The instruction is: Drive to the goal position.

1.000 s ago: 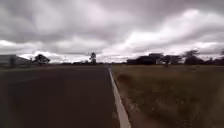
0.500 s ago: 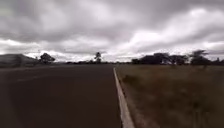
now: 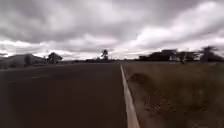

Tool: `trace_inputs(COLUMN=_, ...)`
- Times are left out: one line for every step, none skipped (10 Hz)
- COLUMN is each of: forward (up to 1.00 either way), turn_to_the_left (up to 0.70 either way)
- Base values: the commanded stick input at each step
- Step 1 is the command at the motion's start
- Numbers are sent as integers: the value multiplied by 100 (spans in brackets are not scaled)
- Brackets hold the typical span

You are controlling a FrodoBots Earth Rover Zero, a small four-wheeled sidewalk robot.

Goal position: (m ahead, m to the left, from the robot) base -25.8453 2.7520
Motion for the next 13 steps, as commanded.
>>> trace_inputs(forward=0, turn_to_the_left=85)
trace_inputs(forward=0, turn_to_the_left=85)
trace_inputs(forward=0, turn_to_the_left=85)
trace_inputs(forward=0, turn_to_the_left=85)
trace_inputs(forward=0, turn_to_the_left=85)
trace_inputs(forward=0, turn_to_the_left=85)
trace_inputs(forward=0, turn_to_the_left=85)
trace_inputs(forward=0, turn_to_the_left=85)
trace_inputs(forward=0, turn_to_the_left=85)
trace_inputs(forward=0, turn_to_the_left=85)
trace_inputs(forward=0, turn_to_the_left=85)
trace_inputs(forward=0, turn_to_the_left=85)
trace_inputs(forward=0, turn_to_the_left=85)
